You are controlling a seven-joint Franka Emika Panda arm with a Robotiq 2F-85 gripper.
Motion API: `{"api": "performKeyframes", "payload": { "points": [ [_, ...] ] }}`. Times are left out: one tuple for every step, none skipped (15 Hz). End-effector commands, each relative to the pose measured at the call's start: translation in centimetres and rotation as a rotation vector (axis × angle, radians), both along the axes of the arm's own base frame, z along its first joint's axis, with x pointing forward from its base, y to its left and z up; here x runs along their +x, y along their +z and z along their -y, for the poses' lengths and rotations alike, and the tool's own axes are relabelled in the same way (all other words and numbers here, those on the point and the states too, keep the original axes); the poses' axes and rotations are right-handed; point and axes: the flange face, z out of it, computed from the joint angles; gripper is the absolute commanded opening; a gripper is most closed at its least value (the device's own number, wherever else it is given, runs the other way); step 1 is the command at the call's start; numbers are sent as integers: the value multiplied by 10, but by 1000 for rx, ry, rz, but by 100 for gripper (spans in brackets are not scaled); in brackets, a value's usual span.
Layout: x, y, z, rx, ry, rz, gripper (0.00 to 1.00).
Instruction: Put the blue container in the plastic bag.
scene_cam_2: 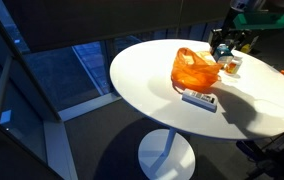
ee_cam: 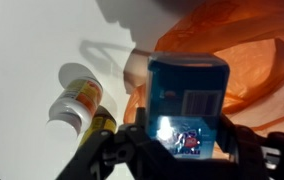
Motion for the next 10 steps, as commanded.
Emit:
{"api": "performKeyframes", "payload": {
  "points": [
    [26,-3,-18,-41,-7,-3,40],
    [32,-6,-22,-49,-7,0,40],
    [39,-10,-26,-53,-8,2,40],
    [44,-14,-28,-55,-8,1,40],
    [50,-19,-31,-56,-8,5,40],
    [54,-23,-33,-58,-7,4,40],
    [58,-27,-34,-60,-5,2,40],
    [60,-30,-35,-64,-2,-1,40],
    [61,-33,-36,-63,3,-6,79],
    [61,-34,-36,-62,8,-12,92]
  ]
}}
